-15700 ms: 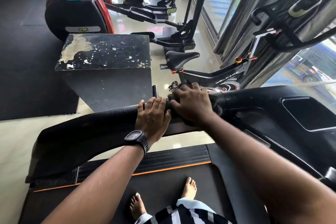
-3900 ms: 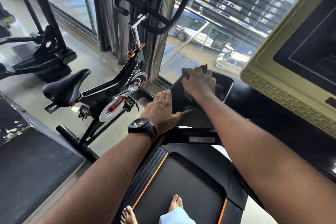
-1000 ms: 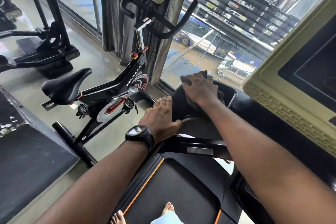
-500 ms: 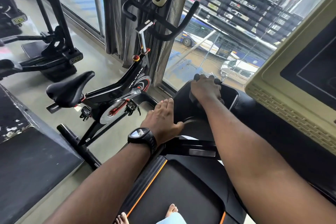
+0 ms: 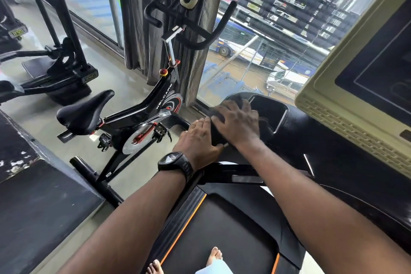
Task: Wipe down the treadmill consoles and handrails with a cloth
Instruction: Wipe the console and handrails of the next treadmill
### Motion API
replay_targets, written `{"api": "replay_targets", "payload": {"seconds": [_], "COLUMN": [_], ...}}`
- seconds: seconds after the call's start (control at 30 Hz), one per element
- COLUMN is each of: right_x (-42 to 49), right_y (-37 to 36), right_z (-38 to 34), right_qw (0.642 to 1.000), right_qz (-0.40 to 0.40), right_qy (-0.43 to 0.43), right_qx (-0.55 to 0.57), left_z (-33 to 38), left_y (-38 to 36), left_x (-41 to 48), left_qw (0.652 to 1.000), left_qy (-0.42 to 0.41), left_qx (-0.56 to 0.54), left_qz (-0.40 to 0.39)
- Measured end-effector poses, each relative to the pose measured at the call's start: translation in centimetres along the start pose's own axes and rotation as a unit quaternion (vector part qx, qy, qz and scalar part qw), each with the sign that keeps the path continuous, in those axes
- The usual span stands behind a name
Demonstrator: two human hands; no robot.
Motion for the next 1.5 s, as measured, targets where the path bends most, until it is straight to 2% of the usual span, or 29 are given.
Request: {"api": "replay_targets", "payload": {"seconds": [0.07, 0.13, 0.23, 0.3, 0.33, 0.43, 0.53, 0.6, 0.7, 0.77, 0.87, 0.93, 0.97, 1.1, 1.2, 1.33, 1.5], "right_x": [-0.8, 0.6, 3.5, 3.6, 3.2, 1.1, 1.7, 3.4, 5.2, 5.1, 4.1, 4.5, 5.1, 6.5, 5.8, 3.4, -1.1], "right_y": [0.0, 0.2, 0.2, 0.1, 0.2, 0.4, 0.5, 0.5, 0.3, -0.1, 0.0, 0.2, 0.3, -0.2, -0.9, -0.2, 0.0], "right_z": [-0.9, -0.1, 1.4, 1.7, 1.2, -1.2, -0.8, 1.4, 3.8, 3.2, 1.1, 1.5, 2.4, 5.9, 5.4, 3.5, 1.9], "right_qw": [0.997, 0.995, 0.997, 0.995, 0.996, 1.0, 0.998, 0.998, 0.986, 0.98, 0.991, 0.997, 0.995, 0.962, 0.939, 0.966, 0.999], "right_qz": [0.009, -0.014, -0.066, -0.068, -0.06, -0.02, -0.028, -0.051, -0.064, -0.061, -0.033, -0.034, -0.045, -0.075, -0.1, -0.093, 0.009], "right_qy": [0.076, 0.101, 0.026, -0.055, -0.069, -0.003, 0.049, 0.005, -0.114, -0.165, -0.126, -0.072, -0.073, -0.207, -0.273, -0.213, -0.043], "right_qx": [-0.002, 0.0, 0.018, 0.037, 0.025, 0.008, 0.012, 0.035, 0.107, 0.089, 0.01, 0.016, 0.043, 0.161, 0.182, 0.115, 0.013], "left_z": [-0.1, 0.1, 0.2, 0.3, 0.4, 0.4, 0.3, 0.4, 0.4, 0.3, 0.3, 0.2, 0.2, 0.4, 0.4, 0.2, 0.1], "left_y": [0.1, 0.2, 0.3, 0.4, 0.4, 0.3, 0.4, 0.5, 0.4, 0.4, 0.2, 0.2, 0.2, 0.3, 0.3, 0.3, 0.1], "left_x": [0.0, 0.0, -0.2, -0.4, -0.4, -0.2, -0.2, -0.3, -0.3, -0.2, 0.0, 0.0, 0.0, 0.0, 0.0, 0.1, 0.3], "left_qw": [1.0, 1.0, 1.0, 1.0, 1.0, 1.0, 1.0, 1.0, 1.0, 0.999, 0.999, 0.999, 0.999, 0.999, 0.999, 1.0, 1.0], "left_qy": [0.0, -0.004, -0.005, -0.009, -0.011, -0.008, -0.004, -0.005, -0.011, -0.016, -0.018, -0.021, -0.023, -0.03, -0.026, -0.02, -0.016], "left_qx": [-0.001, 0.002, 0.01, 0.016, 0.018, 0.014, 0.009, 0.012, 0.025, 0.027, 0.025, 0.024, 0.023, 0.026, 0.02, 0.001, -0.008], "left_qz": [0.013, 0.01, 0.003, 0.001, 0.001, 0.007, 0.009, 0.006, 0.013, 0.012, 0.009, 0.013, 0.015, 0.026, 0.023, 0.015, 0.005]}}
Point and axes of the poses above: each hand's wrist, its own x-axis towards the middle knuckle, its own y-axis out of the back of the hand, z = x × y, the point moved 7 cm from there along x, towards the middle knuckle, and after that the axes turned 10 degrees about -x, right-handed, at the moved point
